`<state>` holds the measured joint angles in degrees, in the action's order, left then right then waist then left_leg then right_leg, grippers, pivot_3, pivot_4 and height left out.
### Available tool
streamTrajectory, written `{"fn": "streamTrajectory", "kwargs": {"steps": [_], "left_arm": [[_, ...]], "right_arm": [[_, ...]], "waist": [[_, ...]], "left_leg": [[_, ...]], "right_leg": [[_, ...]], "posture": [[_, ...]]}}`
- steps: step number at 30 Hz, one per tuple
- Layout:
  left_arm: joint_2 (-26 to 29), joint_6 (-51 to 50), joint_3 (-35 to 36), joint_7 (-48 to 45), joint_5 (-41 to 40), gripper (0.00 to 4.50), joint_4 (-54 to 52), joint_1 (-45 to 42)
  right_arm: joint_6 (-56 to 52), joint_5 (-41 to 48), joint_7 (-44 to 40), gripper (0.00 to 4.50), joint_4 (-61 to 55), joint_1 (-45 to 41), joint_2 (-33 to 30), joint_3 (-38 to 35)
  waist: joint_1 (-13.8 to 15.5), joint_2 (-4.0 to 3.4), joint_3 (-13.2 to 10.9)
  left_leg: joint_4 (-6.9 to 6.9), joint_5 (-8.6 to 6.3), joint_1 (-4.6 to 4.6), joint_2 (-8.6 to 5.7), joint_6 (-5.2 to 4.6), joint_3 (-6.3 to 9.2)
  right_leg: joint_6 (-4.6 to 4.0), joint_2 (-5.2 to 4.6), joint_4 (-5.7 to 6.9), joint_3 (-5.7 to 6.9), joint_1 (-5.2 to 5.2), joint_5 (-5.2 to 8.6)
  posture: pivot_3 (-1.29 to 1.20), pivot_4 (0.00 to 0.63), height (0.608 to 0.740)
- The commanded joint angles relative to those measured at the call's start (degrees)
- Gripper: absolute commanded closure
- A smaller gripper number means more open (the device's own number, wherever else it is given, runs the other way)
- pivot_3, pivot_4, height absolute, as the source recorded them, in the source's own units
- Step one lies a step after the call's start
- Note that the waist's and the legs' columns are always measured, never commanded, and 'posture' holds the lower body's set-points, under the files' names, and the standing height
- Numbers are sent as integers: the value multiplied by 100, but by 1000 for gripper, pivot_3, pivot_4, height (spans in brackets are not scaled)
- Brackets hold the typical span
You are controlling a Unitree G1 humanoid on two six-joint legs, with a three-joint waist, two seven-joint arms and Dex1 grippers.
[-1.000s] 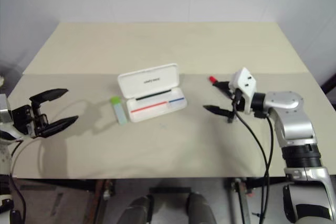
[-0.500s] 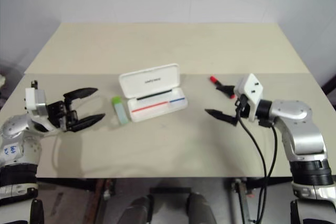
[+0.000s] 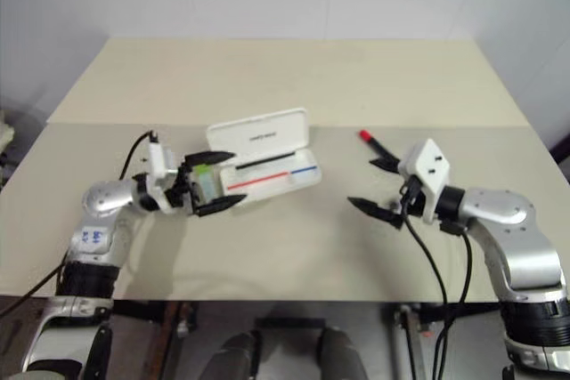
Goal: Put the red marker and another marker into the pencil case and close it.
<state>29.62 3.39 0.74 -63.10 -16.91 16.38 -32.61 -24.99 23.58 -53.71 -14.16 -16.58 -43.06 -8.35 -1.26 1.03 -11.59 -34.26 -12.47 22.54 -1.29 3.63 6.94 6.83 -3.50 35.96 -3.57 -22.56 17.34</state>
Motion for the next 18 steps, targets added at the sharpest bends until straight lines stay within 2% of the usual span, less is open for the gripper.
{"fn": "streamTrajectory", "kwargs": {"steps": [1, 8, 18], "left_arm": [[-35, -38, -339, 20, 365, 15, 242, -179], [-226, -26, -504, -112, 388, 15, 591, -388], [-175, -411, -870, -14, 886, 15, 940, -579]], "right_arm": [[76, 109, 238, 0, -306, 107, 9, -350], [-87, 363, 404, 0, -892, 778, 29, -600], [-147, 407, 704, 0, -1105, 1014, 41, -671]], "waist": [[-2, 0, 0], [-16, 0, 0], [-18, 0, 0]], "left_leg": [[0, 1, 0, -2, -2, -1], [1, 1, 1, 2, -2, 3], [-10, 3, 1, -1, -7, 0]], "right_leg": [[2, -1, 1, -1, 0, -1], [2, 2, 2, 2, -2, -1], [6, 1, 2, -2, 4, -4]], "posture": [[0, 150, 740], [0, 150, 740], [0, 150, 740]]}}
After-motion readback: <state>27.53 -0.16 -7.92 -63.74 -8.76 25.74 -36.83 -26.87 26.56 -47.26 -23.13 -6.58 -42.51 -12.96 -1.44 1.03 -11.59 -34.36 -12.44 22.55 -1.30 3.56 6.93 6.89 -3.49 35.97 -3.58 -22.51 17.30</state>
